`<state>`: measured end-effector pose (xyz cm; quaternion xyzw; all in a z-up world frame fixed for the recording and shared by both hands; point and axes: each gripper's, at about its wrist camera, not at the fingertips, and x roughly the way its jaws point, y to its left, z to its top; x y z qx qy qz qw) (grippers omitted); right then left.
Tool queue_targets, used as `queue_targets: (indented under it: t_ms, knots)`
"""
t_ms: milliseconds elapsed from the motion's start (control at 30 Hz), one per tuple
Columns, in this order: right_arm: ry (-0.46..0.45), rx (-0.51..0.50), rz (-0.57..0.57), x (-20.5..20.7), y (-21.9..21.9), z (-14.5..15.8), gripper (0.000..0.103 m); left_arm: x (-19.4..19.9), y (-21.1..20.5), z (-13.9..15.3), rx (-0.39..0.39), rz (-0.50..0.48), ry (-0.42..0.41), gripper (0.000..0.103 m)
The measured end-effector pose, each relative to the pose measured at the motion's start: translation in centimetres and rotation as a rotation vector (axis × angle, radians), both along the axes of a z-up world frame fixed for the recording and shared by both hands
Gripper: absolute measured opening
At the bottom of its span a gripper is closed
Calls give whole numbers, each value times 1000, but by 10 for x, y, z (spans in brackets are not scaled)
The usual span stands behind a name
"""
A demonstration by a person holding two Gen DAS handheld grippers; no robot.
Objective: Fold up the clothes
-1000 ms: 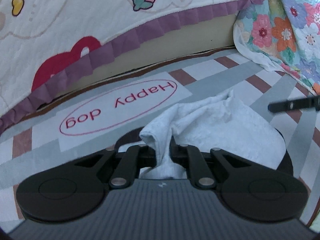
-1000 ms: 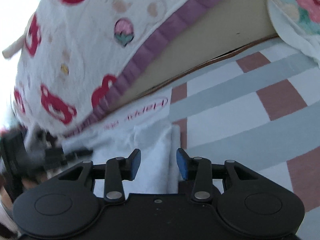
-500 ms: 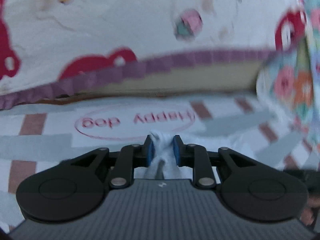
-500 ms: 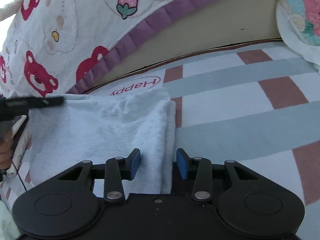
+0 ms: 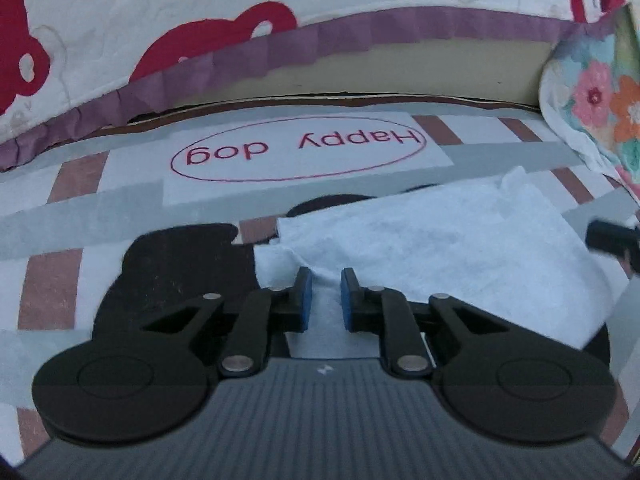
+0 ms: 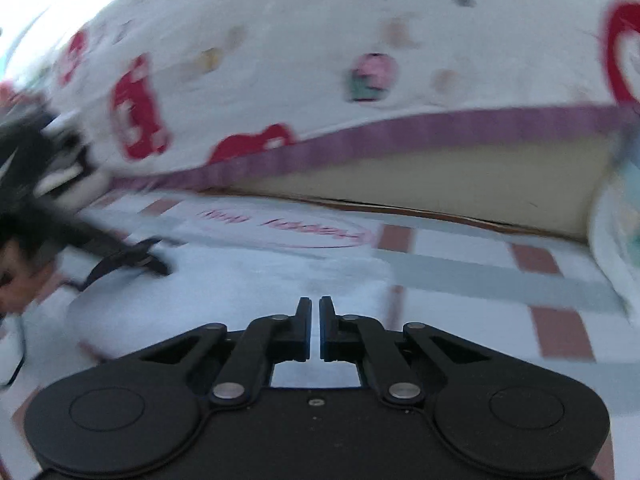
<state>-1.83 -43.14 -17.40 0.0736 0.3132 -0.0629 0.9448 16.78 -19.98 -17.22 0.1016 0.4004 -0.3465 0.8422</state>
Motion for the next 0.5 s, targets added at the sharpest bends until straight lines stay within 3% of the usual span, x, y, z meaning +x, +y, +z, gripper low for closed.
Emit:
queue_targets:
  t_ms: [67,133,200,300,333,367,400,500]
  knots:
    - [-4,-44,39,4,8,3,4,2,-3,1,18,12,0,10]
    - [-7,-87,79,7,16,6,18,0,-2,-2,21,13,2,10]
    - [-11,-129,114,10,23,9,37,-6,1,-6,33,-2,-23,9]
    - [-18,-129,38,-1,5,11,39,-10,0,-8,45,-9,-48,9]
    - [-21,-128,12,-5,-1,12,37,-10,0,-9,49,-5,-51,9]
    - [-23,-128,-14,-9,-7,12,5,-9,-1,-9,54,3,-49,9]
    - [-26,-128,-39,-13,-13,13,0,-8,-2,-9,58,11,-46,9]
    - [-33,-127,-116,-25,-31,15,0,-9,-6,-9,77,22,-50,10]
